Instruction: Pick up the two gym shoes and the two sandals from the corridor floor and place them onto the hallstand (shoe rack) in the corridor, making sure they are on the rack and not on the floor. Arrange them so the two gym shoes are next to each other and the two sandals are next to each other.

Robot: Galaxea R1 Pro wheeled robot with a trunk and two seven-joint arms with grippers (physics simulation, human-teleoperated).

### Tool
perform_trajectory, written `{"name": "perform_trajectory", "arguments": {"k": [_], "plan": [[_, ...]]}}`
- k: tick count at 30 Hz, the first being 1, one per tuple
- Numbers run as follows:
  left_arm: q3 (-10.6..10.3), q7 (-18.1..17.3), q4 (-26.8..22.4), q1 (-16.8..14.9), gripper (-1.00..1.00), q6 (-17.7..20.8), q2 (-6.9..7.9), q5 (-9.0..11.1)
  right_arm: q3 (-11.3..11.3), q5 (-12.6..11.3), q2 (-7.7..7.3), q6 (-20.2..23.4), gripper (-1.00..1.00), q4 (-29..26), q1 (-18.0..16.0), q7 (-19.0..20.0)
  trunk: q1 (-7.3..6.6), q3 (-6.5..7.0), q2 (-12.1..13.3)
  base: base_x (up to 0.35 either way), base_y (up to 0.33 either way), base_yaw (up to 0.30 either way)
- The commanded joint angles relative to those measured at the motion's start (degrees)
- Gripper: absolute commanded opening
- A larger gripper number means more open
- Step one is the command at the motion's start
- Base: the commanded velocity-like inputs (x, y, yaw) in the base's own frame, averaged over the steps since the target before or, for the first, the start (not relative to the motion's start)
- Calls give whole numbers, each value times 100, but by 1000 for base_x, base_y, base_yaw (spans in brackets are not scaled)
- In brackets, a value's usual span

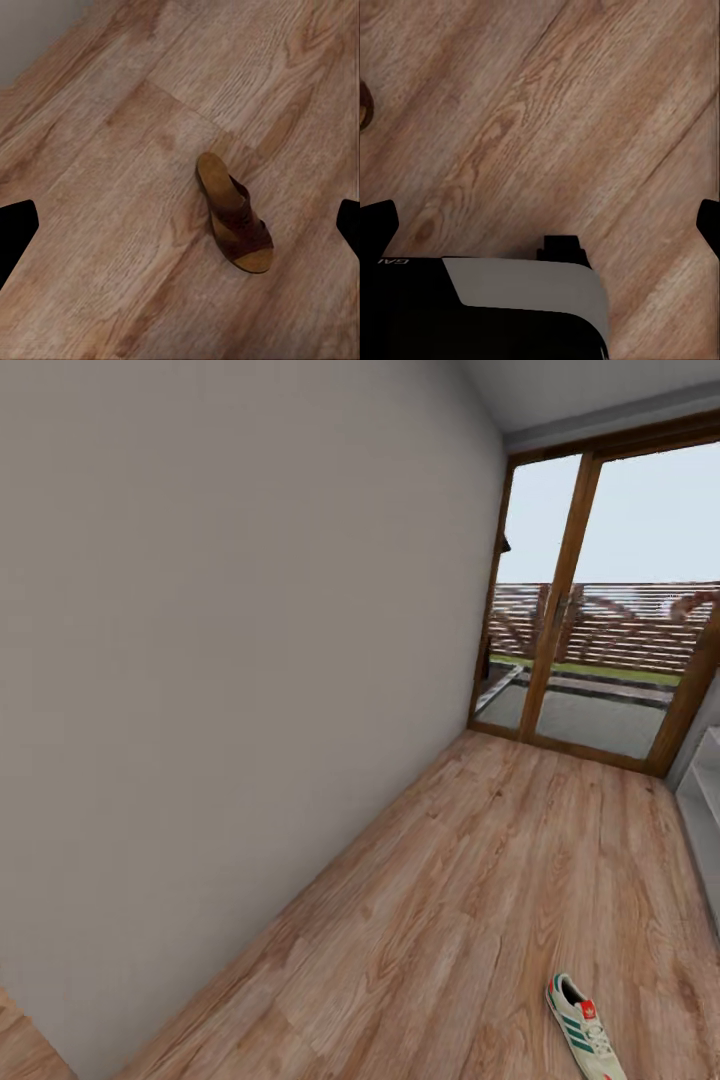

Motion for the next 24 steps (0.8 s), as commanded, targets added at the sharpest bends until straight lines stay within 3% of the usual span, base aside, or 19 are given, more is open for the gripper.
{"name": "perform_trajectory", "arguments": {"k": [1,14,24], "plan": [[-1,-4,1,-2,100,-16,0,-4,-4,-2,2,-1,100,0,-3,6,2,-6,-2,248,-181,-231],[0,-4,1,-2,100,-16,3,-4,-4,-2,-1,-1,100,0,-3,6,2,-6,-2,248,-185,-197],[-7,-4,1,-2,100,-16,-1,-4,-4,-2,-1,-1,100,0,-3,6,2,-6,-2,146,-250,-41]]}}
